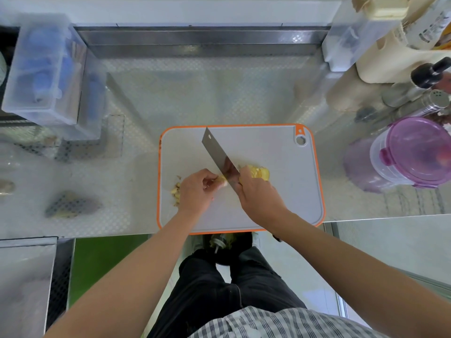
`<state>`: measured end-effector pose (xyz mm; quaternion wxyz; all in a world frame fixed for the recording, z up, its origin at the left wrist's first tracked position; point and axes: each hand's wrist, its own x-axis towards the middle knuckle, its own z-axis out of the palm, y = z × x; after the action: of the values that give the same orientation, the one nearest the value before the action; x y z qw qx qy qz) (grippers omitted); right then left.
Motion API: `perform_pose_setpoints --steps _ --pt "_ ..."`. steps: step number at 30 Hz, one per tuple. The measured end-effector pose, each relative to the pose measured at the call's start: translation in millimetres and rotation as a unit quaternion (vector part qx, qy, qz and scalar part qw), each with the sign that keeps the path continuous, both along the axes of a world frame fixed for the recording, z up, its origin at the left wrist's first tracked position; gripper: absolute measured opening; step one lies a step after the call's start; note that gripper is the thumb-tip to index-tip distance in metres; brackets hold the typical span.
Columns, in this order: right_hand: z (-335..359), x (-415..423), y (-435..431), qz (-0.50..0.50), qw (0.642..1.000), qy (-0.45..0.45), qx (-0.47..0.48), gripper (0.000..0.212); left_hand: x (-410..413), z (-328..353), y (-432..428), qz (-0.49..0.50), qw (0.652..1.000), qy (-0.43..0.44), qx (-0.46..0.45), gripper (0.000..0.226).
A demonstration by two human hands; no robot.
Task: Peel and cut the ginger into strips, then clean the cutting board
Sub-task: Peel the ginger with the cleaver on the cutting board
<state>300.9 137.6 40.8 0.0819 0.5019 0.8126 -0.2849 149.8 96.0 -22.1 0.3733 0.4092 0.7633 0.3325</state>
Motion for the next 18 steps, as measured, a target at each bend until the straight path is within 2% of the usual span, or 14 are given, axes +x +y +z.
perform_pose_setpoints --steps 3,6,10,18 --pt "0.1 -0.2 -3.9 0.006 1.000 -0.014 -0.011 0.036 1.6 1.2 1.4 0.074 0.991 -0.108 -0.032 0.019" --pt "-0.2 -1.8 -5.2 0.005 1.000 -0.020 -0.009 0.037 2.8 3.4 3.5 0.115 0.979 -0.162 -0.043 0.019" --pt "0.2 -2.9 -4.8 -0.002 1.000 -0.022 -0.005 0.031 3.9 6.9 5.7 0.146 0.967 -0.200 -0.055 0.012" --pt "1.8 -0.8 -3.3 -0.018 1.000 0.002 -0.016 0.024 9.4 1.0 9.7 0.213 0.946 -0.228 -0.093 0.013"
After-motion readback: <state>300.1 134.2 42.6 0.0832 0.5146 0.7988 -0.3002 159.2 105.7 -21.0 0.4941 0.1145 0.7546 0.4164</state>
